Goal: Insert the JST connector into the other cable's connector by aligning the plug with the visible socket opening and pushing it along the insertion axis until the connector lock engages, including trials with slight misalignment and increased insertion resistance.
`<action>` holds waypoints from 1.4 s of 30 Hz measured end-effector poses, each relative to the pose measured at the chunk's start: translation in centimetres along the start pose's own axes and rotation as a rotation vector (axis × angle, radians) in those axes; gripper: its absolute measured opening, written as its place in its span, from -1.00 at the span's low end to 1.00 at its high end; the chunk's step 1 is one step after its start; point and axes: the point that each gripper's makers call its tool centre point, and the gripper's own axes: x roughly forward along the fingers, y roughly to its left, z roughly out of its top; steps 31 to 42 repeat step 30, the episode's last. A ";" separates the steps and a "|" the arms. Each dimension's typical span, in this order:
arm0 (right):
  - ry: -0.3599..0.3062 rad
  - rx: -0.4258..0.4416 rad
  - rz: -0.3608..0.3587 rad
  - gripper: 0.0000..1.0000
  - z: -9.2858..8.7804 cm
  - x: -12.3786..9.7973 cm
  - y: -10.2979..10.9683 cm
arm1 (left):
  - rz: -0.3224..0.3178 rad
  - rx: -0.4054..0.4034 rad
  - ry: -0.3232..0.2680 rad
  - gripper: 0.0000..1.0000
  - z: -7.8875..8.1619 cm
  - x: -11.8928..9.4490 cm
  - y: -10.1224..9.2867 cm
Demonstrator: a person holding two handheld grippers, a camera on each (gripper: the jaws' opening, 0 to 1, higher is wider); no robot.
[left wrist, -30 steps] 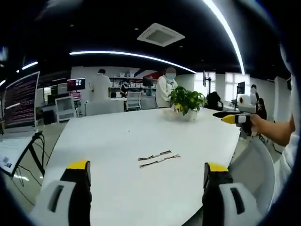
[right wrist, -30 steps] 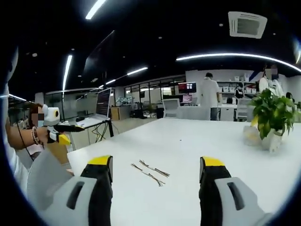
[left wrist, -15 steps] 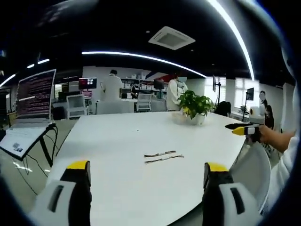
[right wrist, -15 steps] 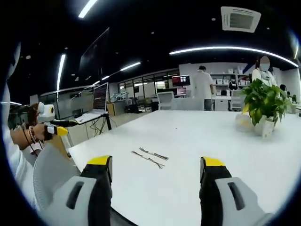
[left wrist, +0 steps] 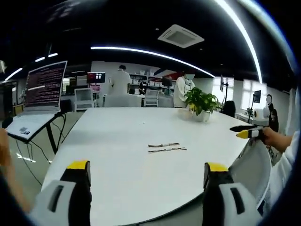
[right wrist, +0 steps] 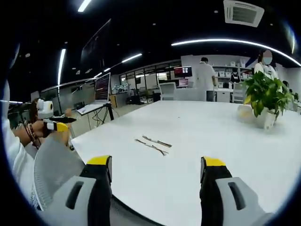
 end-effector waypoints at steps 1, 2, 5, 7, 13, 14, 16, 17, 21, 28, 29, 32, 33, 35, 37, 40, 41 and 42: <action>0.000 0.001 0.000 0.50 0.0 0.0 0.0 | -0.001 -0.002 0.002 0.97 0.0 0.0 0.0; 0.000 0.003 0.000 0.50 -0.1 0.0 0.0 | -0.001 -0.004 0.000 0.97 0.0 0.0 -0.1; 0.003 0.004 -0.003 0.49 -0.2 -0.1 0.0 | -0.005 -0.004 0.003 0.97 0.0 0.1 -0.2; 0.012 0.002 -0.006 0.49 -0.6 -0.1 0.0 | -0.011 -0.002 0.009 0.97 0.0 0.2 -0.4; 0.017 0.011 -0.020 0.50 -1.3 -0.3 -0.1 | -0.028 0.000 0.029 0.97 -0.2 0.7 -0.7; 0.019 0.011 -0.023 0.50 -1.4 -0.3 -0.2 | -0.033 0.000 0.031 0.97 -0.2 0.9 -0.8; 0.019 0.020 -0.027 0.50 -1.5 -0.3 -0.3 | -0.039 0.002 0.038 0.97 -0.3 1.0 -1.0; 0.017 0.024 -0.025 0.50 -1.4 -0.3 -0.3 | -0.038 0.004 0.039 0.97 -0.3 1.1 -1.1; 0.025 0.014 -0.033 0.49 -1.7 -0.2 -0.6 | -0.036 0.016 0.045 0.97 -0.6 1.4 -1.4; 0.020 0.029 -0.026 0.51 -1.9 0.1 -0.4 | -0.039 0.013 0.053 0.97 -1.0 1.7 -1.5; 0.015 0.032 -0.024 0.53 -1.8 0.2 -0.4 | -0.043 0.014 0.057 0.97 -1.1 1.8 -1.6; 0.005 0.032 -0.021 0.54 -1.7 0.3 -0.3 | -0.048 0.015 0.058 0.97 -1.2 1.9 -1.7; 0.005 0.032 -0.021 0.54 -1.7 0.3 -0.3 | -0.048 0.015 0.058 0.97 -1.2 1.9 -1.7; 0.005 0.032 -0.021 0.54 -1.7 0.3 -0.3 | -0.048 0.015 0.058 0.97 -1.2 1.9 -1.7; 0.005 0.032 -0.021 0.54 -1.7 0.3 -0.3 | -0.048 0.015 0.058 0.97 -1.2 1.9 -1.7; 0.005 0.032 -0.021 0.54 -1.7 0.3 -0.3 | -0.048 0.015 0.058 0.97 -1.2 1.9 -1.7; 0.005 0.032 -0.021 0.54 -1.7 0.3 -0.3 | -0.048 0.015 0.058 0.97 -1.2 1.9 -1.7; 0.005 0.032 -0.021 0.54 -1.7 0.3 -0.3 | -0.048 0.015 0.058 0.97 -1.2 1.9 -1.7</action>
